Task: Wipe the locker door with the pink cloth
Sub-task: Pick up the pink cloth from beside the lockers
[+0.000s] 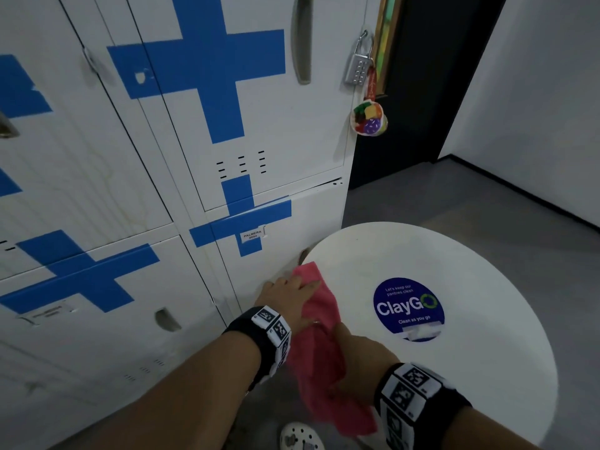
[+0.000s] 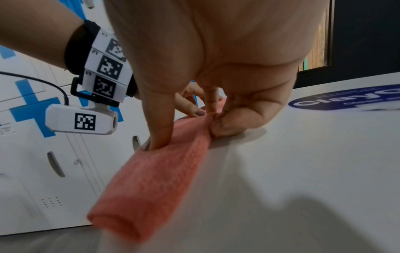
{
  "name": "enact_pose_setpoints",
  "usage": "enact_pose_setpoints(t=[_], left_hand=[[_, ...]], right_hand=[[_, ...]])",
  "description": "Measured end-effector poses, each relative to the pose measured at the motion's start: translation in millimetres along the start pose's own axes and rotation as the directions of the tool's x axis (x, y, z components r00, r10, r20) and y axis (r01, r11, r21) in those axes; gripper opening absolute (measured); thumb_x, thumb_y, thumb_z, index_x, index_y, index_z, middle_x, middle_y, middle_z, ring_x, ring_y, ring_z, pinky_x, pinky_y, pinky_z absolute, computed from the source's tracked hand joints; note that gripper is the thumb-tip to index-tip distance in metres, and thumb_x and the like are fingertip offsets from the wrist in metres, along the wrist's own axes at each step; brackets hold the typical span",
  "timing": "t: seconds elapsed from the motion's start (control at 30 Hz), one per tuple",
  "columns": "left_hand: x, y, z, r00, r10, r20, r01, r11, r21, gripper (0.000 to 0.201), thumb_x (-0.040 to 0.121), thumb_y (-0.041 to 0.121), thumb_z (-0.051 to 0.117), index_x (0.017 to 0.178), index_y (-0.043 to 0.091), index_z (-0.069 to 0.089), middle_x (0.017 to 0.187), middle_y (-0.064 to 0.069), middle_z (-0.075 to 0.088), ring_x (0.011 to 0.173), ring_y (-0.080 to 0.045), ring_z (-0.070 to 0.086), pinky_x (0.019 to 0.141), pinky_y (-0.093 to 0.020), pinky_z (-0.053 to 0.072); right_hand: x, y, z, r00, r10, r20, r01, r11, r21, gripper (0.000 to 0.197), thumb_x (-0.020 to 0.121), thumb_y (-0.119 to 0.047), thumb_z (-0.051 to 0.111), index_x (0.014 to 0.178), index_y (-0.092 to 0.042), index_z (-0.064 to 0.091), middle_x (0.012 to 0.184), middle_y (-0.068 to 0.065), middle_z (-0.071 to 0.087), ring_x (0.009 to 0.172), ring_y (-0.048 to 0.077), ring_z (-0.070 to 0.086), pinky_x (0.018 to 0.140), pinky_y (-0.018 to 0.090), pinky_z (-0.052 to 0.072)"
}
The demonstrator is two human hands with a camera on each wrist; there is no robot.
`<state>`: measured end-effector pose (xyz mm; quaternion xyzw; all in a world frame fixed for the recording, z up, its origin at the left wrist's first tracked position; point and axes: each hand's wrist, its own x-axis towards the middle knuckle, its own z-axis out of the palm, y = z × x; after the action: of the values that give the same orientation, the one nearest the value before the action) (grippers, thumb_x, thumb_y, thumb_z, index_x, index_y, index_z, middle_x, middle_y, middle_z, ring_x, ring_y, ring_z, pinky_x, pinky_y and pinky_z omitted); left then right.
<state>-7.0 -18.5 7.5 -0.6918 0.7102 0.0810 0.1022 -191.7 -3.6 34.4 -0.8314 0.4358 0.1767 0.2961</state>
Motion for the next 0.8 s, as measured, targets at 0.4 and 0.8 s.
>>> enact_pose_setpoints(t=[0.4, 0.8], left_hand=[[-48.8, -22.1, -16.4, 1.000, 0.026, 0.001, -0.025, 0.994, -0.109, 0.028, 0.092, 0.051, 0.038, 0.094, 0.026, 0.052, 0.096, 0.003, 0.064, 0.089, -0.023, 0.058, 0.092, -0.036, 0.032], [-136.7, -73.0, -62.0, 0.976, -0.195, -0.098, 0.111, 0.830, -0.547, 0.030, 0.082, 0.036, 0.057, 0.077, 0.007, 0.063, 0.090, -0.008, 0.058, 0.082, -0.022, 0.057, 0.078, -0.035, 0.048]], right_hand=[[-3.2, -28.7, -20.1, 0.990, -0.025, -0.138, 0.046, 0.987, 0.155, 0.046, 0.089, -0.018, 0.049, 0.131, -0.025, 0.031, 0.118, 0.008, 0.048, 0.100, 0.024, 0.057, 0.088, 0.035, 0.047], [-9.1, -108.1, -47.6, 0.935, -0.241, -0.261, 0.239, 0.970, -0.038, 0.018, 0.094, -0.015, 0.034, 0.096, -0.014, 0.052, 0.111, 0.009, 0.061, 0.102, 0.025, 0.056, 0.088, 0.030, 0.042]])
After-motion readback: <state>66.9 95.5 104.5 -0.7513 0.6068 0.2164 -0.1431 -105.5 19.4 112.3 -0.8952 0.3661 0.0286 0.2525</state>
